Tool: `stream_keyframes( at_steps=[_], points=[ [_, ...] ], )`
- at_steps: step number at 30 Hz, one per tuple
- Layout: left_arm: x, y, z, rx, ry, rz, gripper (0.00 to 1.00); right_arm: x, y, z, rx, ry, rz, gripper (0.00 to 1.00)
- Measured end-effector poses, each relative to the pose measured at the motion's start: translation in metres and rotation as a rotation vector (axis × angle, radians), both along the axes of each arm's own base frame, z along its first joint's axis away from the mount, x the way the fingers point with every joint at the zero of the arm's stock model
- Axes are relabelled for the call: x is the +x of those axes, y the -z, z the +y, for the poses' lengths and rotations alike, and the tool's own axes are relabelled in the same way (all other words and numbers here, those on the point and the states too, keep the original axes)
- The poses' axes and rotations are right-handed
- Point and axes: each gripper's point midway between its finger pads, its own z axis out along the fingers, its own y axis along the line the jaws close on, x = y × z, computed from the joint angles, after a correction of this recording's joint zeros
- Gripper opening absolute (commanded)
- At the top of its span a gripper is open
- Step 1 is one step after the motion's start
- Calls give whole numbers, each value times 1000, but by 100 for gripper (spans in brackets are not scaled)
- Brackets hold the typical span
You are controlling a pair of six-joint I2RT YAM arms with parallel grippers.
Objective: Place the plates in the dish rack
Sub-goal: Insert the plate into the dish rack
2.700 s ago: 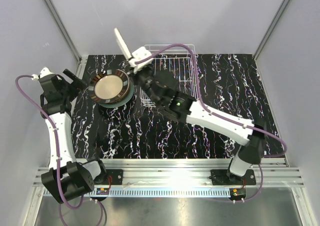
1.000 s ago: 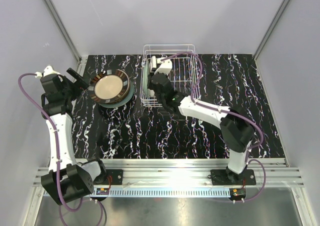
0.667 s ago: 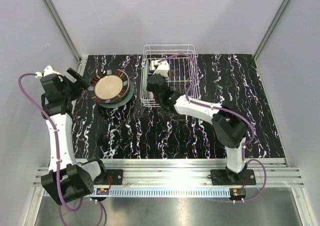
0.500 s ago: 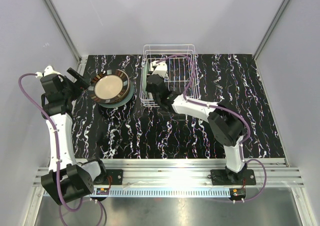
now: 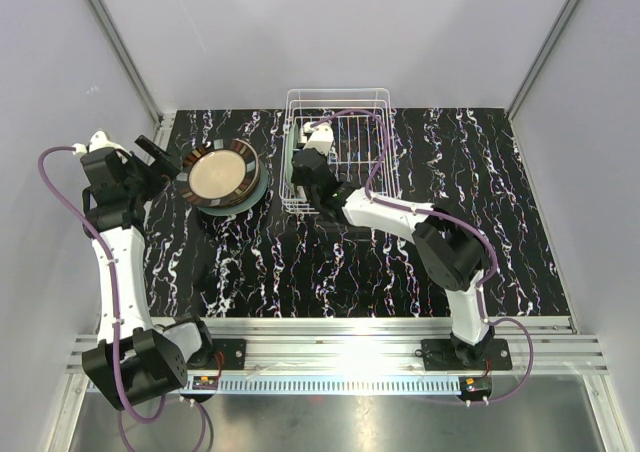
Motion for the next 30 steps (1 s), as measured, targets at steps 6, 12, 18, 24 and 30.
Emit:
stream_keyframes(
  at_steps=[6, 12, 18, 24, 30],
  points=[
    [1, 2, -1, -6, 10, 3, 99, 4, -17, 7, 39, -15, -28, 35],
    [1, 2, -2, -8, 13, 3, 99, 8, -32, 12, 78, -32, -55, 37],
    [2, 1, -3, -9, 17, 1, 99, 7, -33, 12, 77, -34, -56, 38],
    [2, 2, -4, -13, 23, 3, 99, -3, -58, 5, 106, -50, -82, 42],
    [5, 6, -3, -17, 23, 13, 99, -14, -90, -7, 140, -59, -125, 43]
  ],
)
